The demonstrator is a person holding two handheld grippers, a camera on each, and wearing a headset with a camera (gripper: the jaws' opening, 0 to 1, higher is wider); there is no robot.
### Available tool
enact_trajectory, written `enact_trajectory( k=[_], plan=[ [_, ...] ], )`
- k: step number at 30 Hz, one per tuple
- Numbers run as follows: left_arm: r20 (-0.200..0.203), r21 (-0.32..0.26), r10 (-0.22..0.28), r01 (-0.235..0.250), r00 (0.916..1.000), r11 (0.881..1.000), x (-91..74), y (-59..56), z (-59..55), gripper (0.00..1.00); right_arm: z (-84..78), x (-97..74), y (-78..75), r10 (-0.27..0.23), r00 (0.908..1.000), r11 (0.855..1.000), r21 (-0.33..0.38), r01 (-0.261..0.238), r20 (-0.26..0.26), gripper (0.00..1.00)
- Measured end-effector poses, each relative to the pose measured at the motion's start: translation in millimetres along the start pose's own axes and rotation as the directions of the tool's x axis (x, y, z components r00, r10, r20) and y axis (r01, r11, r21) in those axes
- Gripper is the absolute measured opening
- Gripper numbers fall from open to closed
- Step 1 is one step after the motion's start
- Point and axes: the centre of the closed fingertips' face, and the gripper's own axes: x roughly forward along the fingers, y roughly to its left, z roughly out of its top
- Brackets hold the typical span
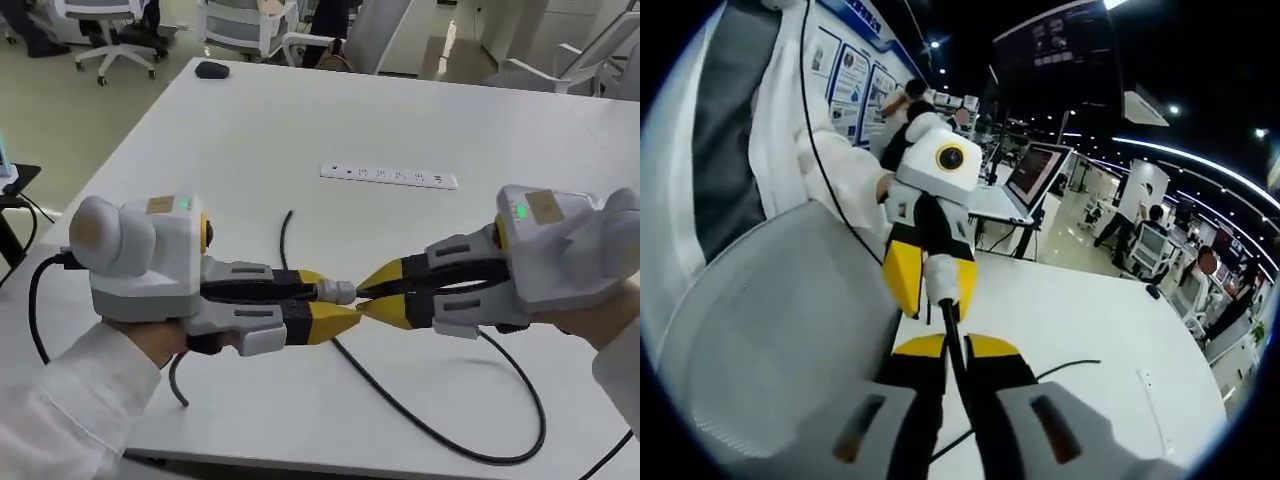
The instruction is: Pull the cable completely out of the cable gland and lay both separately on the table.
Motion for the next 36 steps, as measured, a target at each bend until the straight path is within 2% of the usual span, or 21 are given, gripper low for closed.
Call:
enact_trajectory(
  k=[7, 11, 13, 14, 17, 23, 29, 36],
  plan=[
    [0.030, -0.031, 0.012, -0.011, 0.9995, 0.999, -2.1, 3.4, 4.6, 0.17, 2.1, 0.2, -2.6, -0.008, 0.9998, 1.000, 0.005, 0.008, 0.017, 0.04],
    [0.078, -0.076, 0.015, -0.009, 0.9968, 0.997, -6.1, 6.2, 11.9, 0.17, 0.7, 0.1, -2.7, -0.010, 0.9997, 1.000, 0.017, 0.010, 0.022, 0.03],
    [0.073, -0.071, 0.013, -0.008, 0.9972, 0.997, -5.8, 5.2, 11.7, 0.17, 3.4, -0.8, -3.4, -0.015, 0.9991, 1.000, 0.028, 0.014, 0.039, 0.03],
    [0.075, -0.049, 0.019, -0.016, 0.9970, 0.999, -6.0, 5.3, 12.7, 0.17, 4.0, -1.3, -3.4, -0.015, 0.9990, 0.999, 0.029, 0.014, 0.041, 0.03],
    [0.069, -0.070, 0.016, -0.012, 0.9975, 0.997, -5.3, 5.1, 11.5, 0.17, 3.6, -1.4, -3.2, -0.014, 0.9992, 1.000, 0.026, 0.013, 0.038, 0.03],
    [0.064, -0.060, 0.023, -0.019, 0.9977, 0.998, -5.7, 5.3, 11.9, 0.17, 2.7, -1.4, -3.9, -0.015, 0.9991, 0.999, 0.031, 0.014, 0.040, 0.03],
    [0.054, -0.062, 0.041, -0.038, 0.9977, 0.997, -7.1, 8.7, 10.0, 0.17, -7.9, -4.3, -7.5, -0.029, 0.9991, 0.998, 0.053, 0.027, 0.032, 0.03],
    [0.051, -0.060, 0.041, -0.038, 0.9979, 0.997, -7.3, 8.8, 9.2, 0.17, -29.8, -19.2, -15.2, -0.067, 0.9975, 0.992, 0.106, 0.065, 0.021, 0.04]
  ],
)
